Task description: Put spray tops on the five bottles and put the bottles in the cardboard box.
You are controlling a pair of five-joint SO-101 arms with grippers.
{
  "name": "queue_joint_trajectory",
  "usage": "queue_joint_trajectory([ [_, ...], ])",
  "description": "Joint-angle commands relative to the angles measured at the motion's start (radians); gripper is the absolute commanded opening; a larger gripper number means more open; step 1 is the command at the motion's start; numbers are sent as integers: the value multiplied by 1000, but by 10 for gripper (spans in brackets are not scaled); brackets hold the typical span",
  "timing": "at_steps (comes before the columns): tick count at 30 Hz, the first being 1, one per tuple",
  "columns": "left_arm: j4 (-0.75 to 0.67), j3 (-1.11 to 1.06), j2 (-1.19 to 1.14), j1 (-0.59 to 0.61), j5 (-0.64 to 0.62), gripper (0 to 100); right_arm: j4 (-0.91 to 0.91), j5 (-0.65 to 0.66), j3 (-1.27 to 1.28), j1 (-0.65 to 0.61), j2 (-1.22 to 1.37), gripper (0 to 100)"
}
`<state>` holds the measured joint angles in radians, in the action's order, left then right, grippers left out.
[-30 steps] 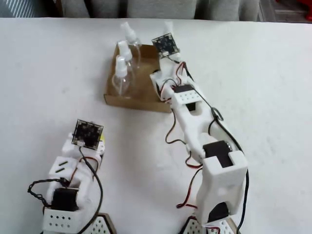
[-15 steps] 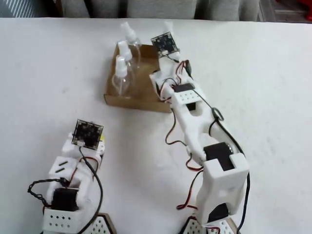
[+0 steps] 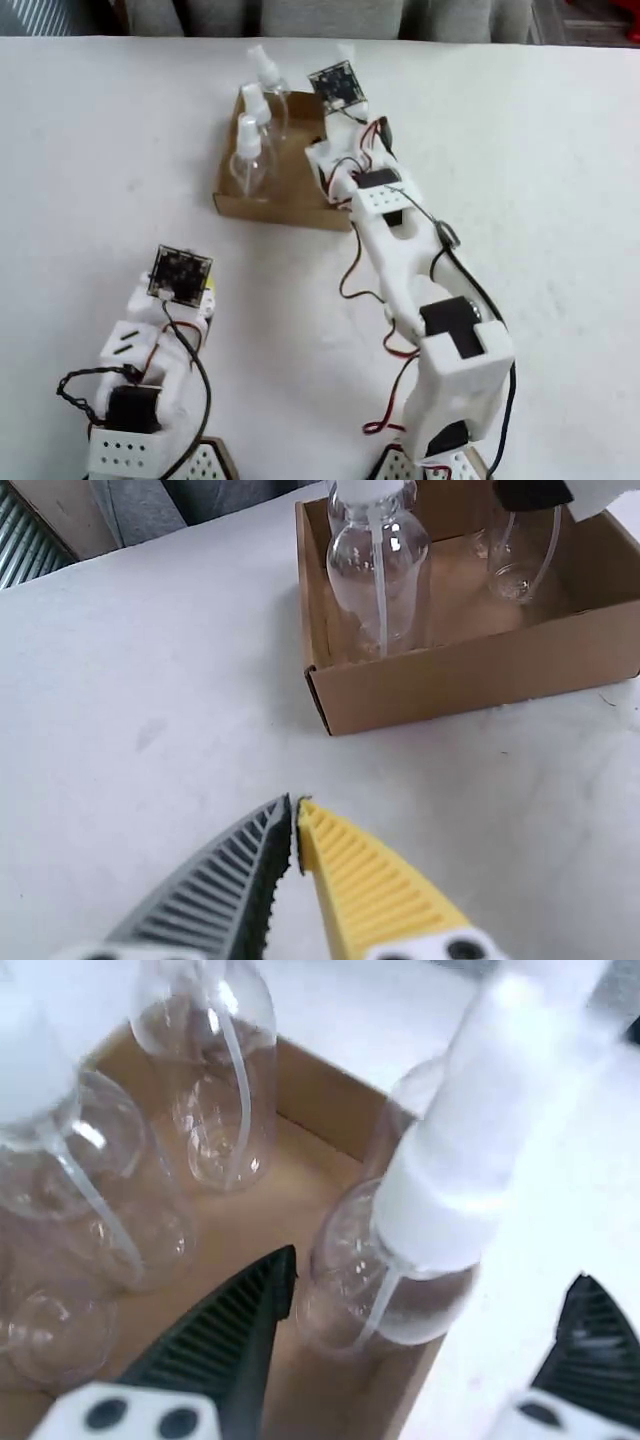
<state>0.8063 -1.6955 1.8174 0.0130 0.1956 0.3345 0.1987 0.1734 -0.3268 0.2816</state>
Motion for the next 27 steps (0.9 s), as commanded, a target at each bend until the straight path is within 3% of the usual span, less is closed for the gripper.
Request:
queue_joint_trajectory([
  [1, -34, 3, 13, 7, 8, 23, 45, -2, -48, -8, -99, 353],
  [17, -34, 3, 13, 5, 12, 24, 125, -3, -43, -58, -246, 353],
  [27, -35, 3, 12, 4, 12, 24, 430, -5, -40, -50, -487, 351],
])
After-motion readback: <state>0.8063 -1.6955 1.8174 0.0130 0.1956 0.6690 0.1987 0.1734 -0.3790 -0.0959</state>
